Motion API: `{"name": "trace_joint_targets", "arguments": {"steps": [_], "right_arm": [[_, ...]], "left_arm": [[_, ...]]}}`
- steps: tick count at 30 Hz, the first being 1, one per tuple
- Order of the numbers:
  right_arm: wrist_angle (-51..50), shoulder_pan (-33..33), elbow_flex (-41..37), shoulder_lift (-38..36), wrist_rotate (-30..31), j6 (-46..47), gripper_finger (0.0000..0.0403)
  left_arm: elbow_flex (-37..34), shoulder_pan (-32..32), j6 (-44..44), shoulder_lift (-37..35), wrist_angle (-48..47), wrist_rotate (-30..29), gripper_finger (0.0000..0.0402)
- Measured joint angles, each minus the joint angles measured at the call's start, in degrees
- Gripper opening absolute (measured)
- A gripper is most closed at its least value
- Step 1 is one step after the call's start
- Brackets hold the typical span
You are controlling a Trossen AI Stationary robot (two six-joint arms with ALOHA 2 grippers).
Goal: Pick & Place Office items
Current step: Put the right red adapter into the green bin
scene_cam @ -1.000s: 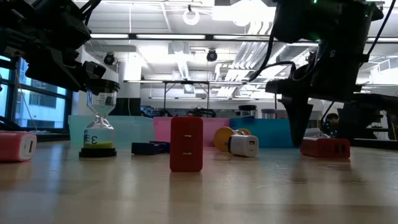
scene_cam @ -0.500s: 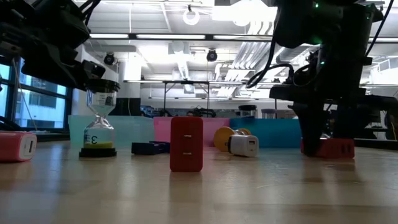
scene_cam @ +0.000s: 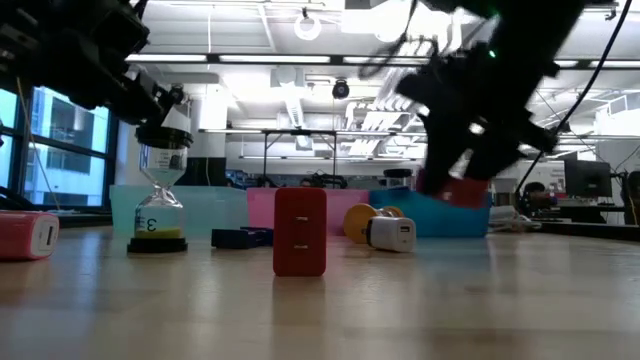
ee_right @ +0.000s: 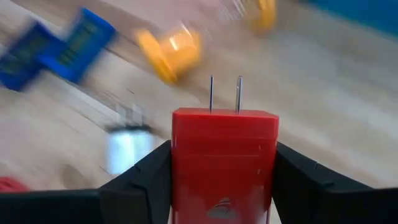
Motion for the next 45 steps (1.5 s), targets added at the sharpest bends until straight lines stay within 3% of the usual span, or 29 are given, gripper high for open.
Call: {"name": "trace_joint_targets", "arguments": {"steps": [4,10,14,18,24,30,36,42,45], "right_arm": [[0.2,0.1,3.8,-0.1,6.4,-8.4,0.0199],[0.9,0.2,9.3,-0.1,15.0,-22.1,0.0199],[4.5,0.7,12.4,-0.6,19.6,-33.0,0.0199],[11.9,1.8,13.8,-2.2,22.8,-45.5,0.0199],[32.9,4.7,13.9,-5.1,26.5,-72.0,0.0199],[54.5,5.7,14.0,-5.2,16.2,-93.3,0.0199],[56.1,3.2,13.9,-5.1,5.0,-93.6,0.0199],[57.1,1.1,13.9,-4.8,-5.3,-90.8,0.0199],[59.3,0.8,13.9,-4.8,-9.0,-91.1,0.0199]], "left_arm": [[0.0,-1.4,-3.7,1.4,5.7,-0.5,0.0177],[0.0,-4.9,-2.6,6.5,21.8,-0.6,0.0177],[0.0,-6.7,-7.9,10.5,33.5,-0.6,0.0177],[0.0,-8.0,-14.0,15.6,45.1,-0.6,0.0177],[0.0,-8.3,-20.0,25.0,68.4,-0.8,0.0177],[0.3,-9.1,-26.5,36.2,93.0,-6.9,0.0177],[4.6,-10.4,-26.7,44.0,93.2,-10.8,0.0177],[9.7,-10.5,-27.5,49.2,93.9,-2.6,0.0177],[11.6,-10.5,-29.0,49.9,93.9,-1.4,0.0177]]}}
